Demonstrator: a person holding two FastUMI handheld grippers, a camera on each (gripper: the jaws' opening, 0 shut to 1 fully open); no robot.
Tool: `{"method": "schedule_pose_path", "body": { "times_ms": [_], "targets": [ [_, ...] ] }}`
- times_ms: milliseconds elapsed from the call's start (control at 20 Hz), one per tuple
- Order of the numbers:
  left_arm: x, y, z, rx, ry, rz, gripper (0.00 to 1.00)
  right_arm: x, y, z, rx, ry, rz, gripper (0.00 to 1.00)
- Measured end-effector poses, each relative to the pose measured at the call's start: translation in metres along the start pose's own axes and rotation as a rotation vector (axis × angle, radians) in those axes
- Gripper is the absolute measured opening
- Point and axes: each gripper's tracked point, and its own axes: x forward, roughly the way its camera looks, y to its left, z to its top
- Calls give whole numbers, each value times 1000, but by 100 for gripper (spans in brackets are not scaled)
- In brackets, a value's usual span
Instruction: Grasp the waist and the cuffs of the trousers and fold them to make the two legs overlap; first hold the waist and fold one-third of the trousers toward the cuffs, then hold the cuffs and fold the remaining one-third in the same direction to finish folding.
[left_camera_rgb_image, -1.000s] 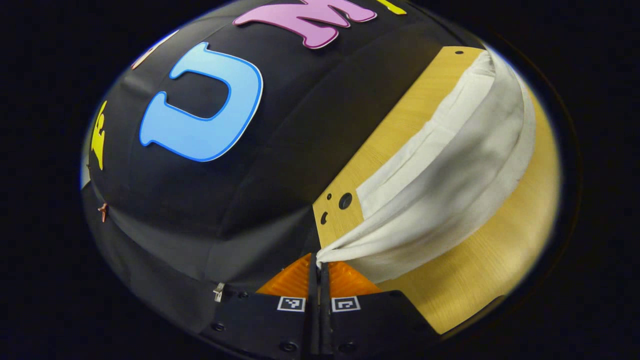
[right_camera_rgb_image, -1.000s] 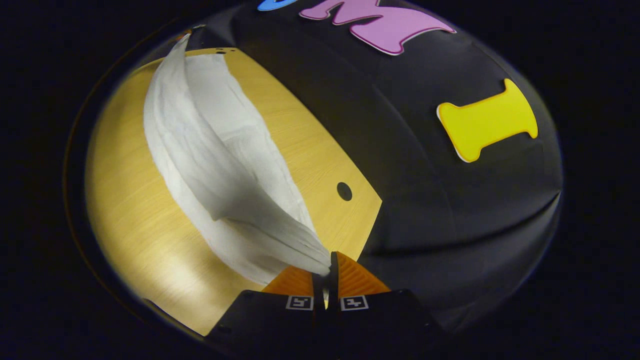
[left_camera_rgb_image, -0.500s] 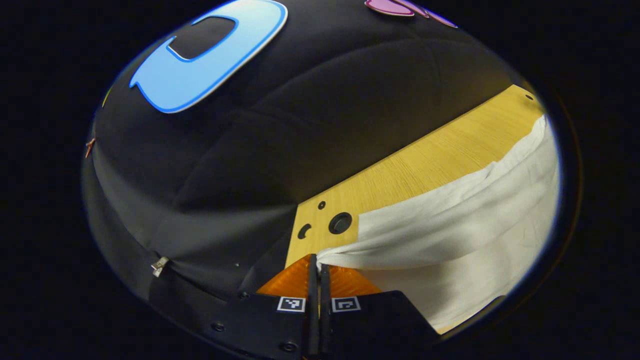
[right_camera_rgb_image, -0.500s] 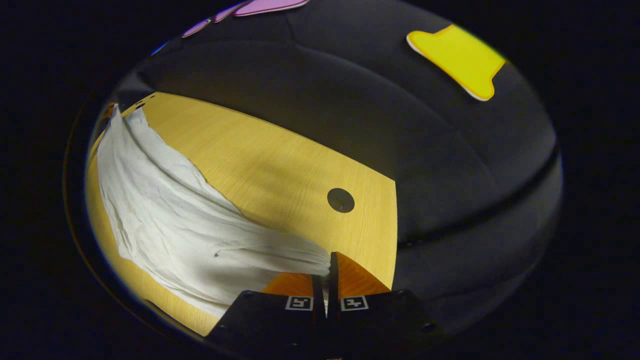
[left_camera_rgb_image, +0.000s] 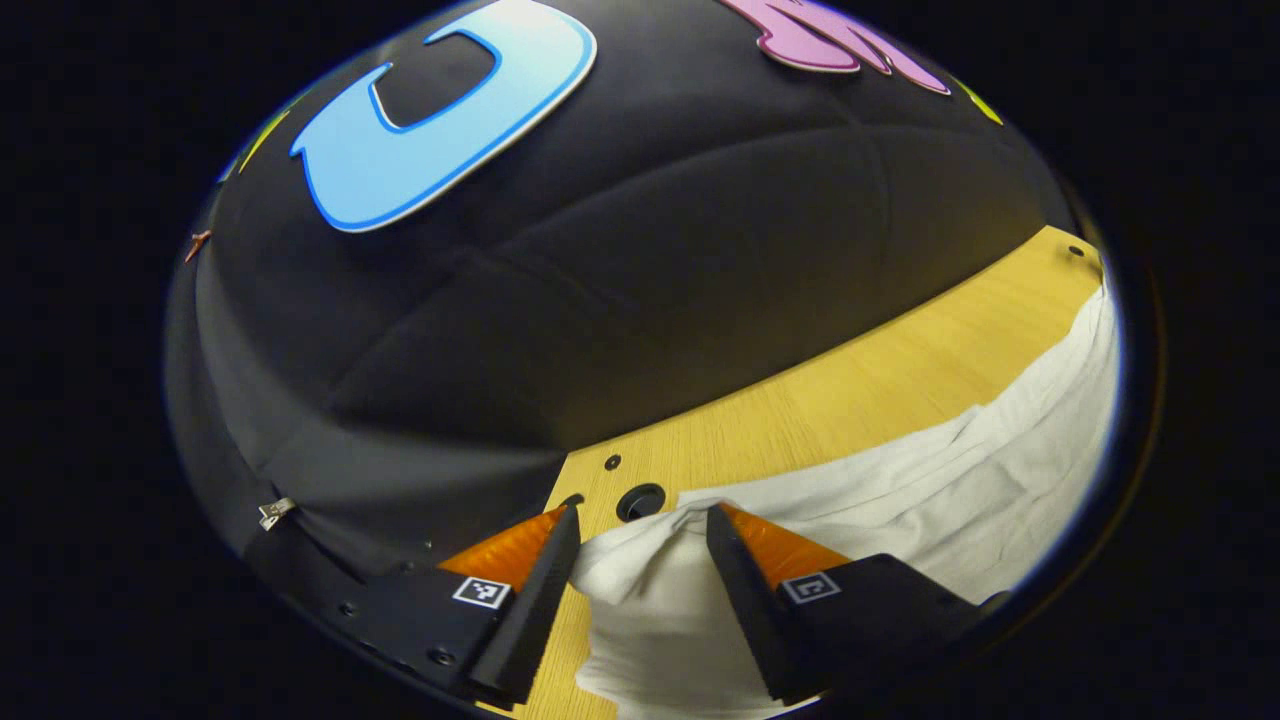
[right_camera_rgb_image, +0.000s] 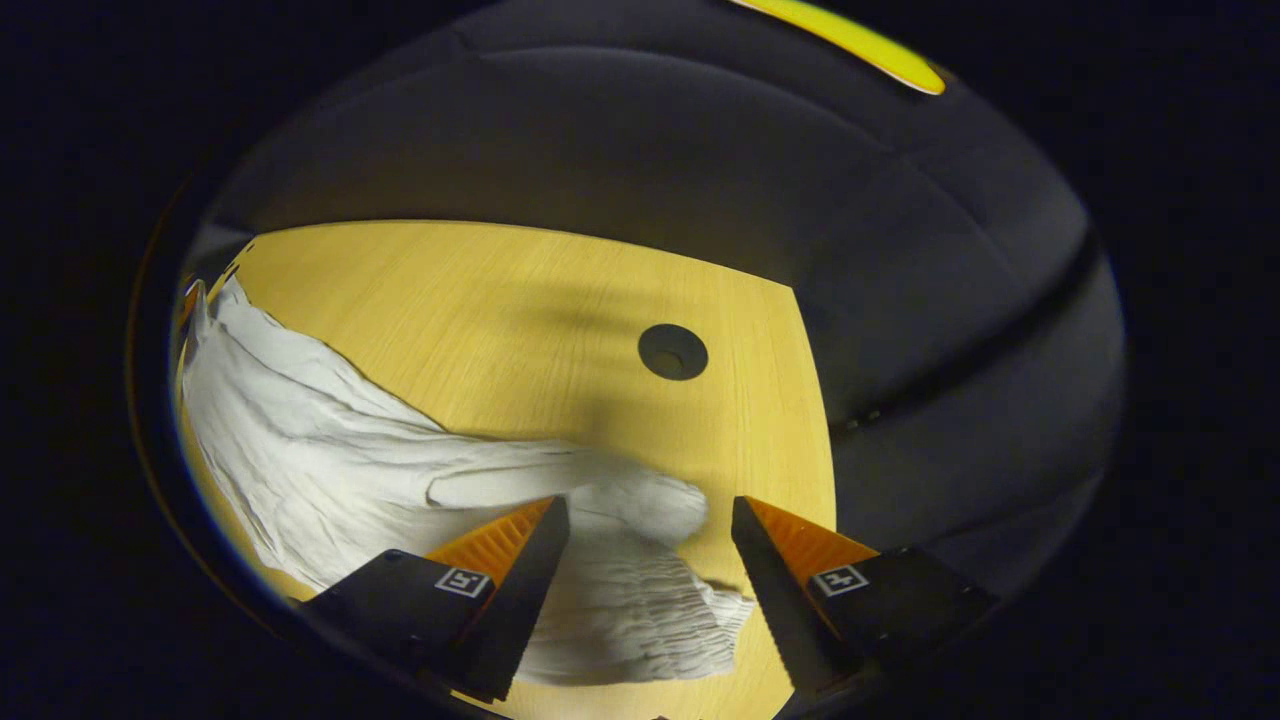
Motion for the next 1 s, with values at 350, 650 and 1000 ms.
{"method": "schedule_pose_path", "body": {
  "times_ms": [350,650,1000],
  "targets": [
    [-52,-9,49,-98,-160,-16,96,-38,-12,1,461,-182,39,98],
    [-119,-50,61,-273,-185,-119,96,-34,-20,-30,636,-299,-72,99],
    [-174,-70,47,-404,-125,-165,96,-31,-20,-56,762,-320,-138,99]
  ]
}}
